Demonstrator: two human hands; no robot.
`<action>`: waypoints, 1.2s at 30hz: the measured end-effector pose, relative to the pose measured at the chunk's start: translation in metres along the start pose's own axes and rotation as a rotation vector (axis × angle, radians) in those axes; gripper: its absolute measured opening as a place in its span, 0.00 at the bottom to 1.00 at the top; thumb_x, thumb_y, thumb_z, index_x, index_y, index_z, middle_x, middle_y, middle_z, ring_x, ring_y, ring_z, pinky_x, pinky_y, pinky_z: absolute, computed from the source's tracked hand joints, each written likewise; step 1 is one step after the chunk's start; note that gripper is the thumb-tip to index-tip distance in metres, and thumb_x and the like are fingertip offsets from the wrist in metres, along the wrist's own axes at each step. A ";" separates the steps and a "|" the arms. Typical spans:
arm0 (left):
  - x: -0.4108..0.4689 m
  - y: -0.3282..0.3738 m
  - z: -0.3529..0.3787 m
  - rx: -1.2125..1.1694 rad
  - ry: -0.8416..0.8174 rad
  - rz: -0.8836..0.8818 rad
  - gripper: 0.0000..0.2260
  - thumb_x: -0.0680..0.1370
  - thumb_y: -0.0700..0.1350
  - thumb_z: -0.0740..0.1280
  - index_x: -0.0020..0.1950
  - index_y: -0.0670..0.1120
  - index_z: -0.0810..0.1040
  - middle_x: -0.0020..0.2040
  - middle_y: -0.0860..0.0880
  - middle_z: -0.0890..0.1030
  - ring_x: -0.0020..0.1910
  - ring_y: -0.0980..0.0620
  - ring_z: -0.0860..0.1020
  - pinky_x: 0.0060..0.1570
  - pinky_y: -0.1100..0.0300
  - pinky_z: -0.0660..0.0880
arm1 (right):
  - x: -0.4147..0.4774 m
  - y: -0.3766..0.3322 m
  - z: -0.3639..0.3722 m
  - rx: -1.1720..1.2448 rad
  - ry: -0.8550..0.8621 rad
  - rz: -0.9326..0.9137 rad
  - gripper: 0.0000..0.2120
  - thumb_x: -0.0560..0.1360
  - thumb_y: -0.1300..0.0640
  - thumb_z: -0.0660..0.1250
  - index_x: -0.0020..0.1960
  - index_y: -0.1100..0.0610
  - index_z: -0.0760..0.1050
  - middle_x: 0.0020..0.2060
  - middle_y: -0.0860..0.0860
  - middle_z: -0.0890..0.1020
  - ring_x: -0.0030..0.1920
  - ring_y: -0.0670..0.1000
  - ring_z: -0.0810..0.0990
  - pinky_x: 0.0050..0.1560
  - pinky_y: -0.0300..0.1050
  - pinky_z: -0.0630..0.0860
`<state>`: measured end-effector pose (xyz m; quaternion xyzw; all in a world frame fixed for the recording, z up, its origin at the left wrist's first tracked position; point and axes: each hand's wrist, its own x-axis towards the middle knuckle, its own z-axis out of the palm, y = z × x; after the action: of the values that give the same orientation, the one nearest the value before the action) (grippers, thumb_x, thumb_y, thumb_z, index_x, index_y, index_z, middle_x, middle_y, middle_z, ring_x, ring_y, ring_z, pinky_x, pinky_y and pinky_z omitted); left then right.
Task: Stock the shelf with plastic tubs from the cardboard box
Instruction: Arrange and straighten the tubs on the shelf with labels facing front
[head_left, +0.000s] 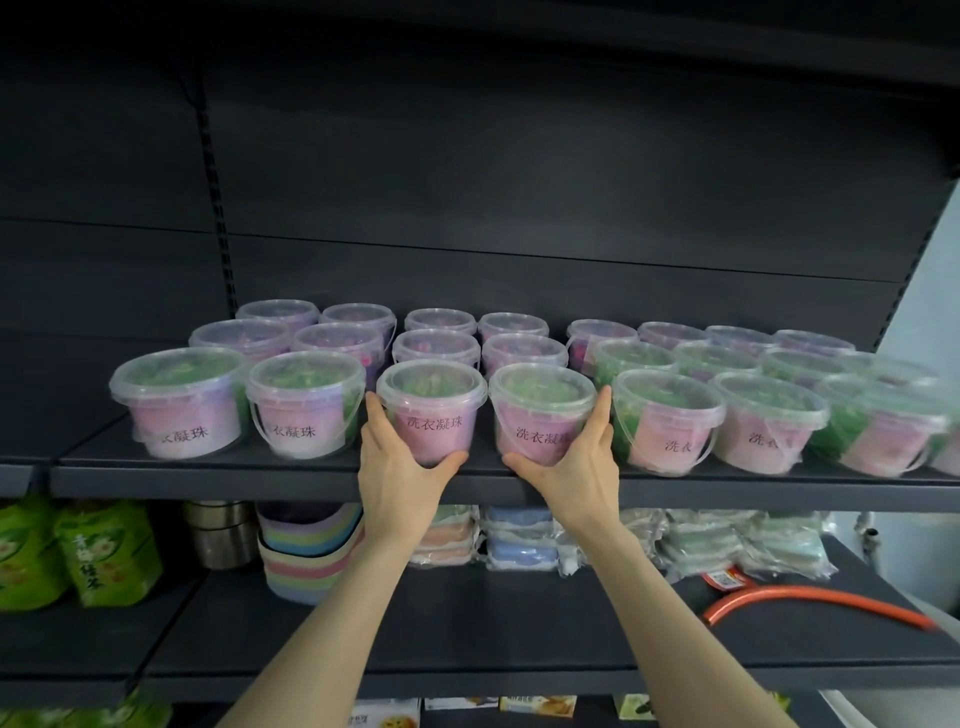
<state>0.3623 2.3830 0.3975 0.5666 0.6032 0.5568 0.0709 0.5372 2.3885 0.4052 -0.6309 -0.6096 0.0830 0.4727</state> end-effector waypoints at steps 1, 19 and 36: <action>0.000 0.000 0.000 0.000 -0.001 -0.001 0.54 0.63 0.52 0.79 0.76 0.42 0.47 0.69 0.40 0.65 0.68 0.41 0.66 0.61 0.45 0.67 | 0.000 0.000 0.000 0.002 -0.001 -0.004 0.65 0.59 0.44 0.79 0.75 0.52 0.33 0.68 0.60 0.64 0.63 0.62 0.71 0.60 0.54 0.70; -0.045 -0.007 -0.013 0.277 -0.116 -0.005 0.27 0.75 0.49 0.69 0.68 0.36 0.68 0.74 0.40 0.61 0.71 0.42 0.61 0.66 0.48 0.65 | -0.034 0.000 -0.028 -0.170 -0.213 0.020 0.38 0.73 0.49 0.70 0.74 0.60 0.55 0.72 0.56 0.62 0.67 0.57 0.68 0.62 0.49 0.68; -0.076 0.152 0.102 0.183 -0.110 0.657 0.15 0.68 0.39 0.74 0.54 0.40 0.79 0.52 0.44 0.79 0.50 0.41 0.77 0.48 0.47 0.76 | 0.026 0.094 -0.204 -0.331 0.115 -0.303 0.09 0.73 0.59 0.67 0.52 0.60 0.79 0.53 0.54 0.78 0.53 0.57 0.73 0.47 0.49 0.72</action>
<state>0.5536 2.3459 0.4329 0.7639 0.4313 0.4619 -0.1308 0.7470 2.3277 0.4620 -0.6047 -0.6749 -0.1261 0.4037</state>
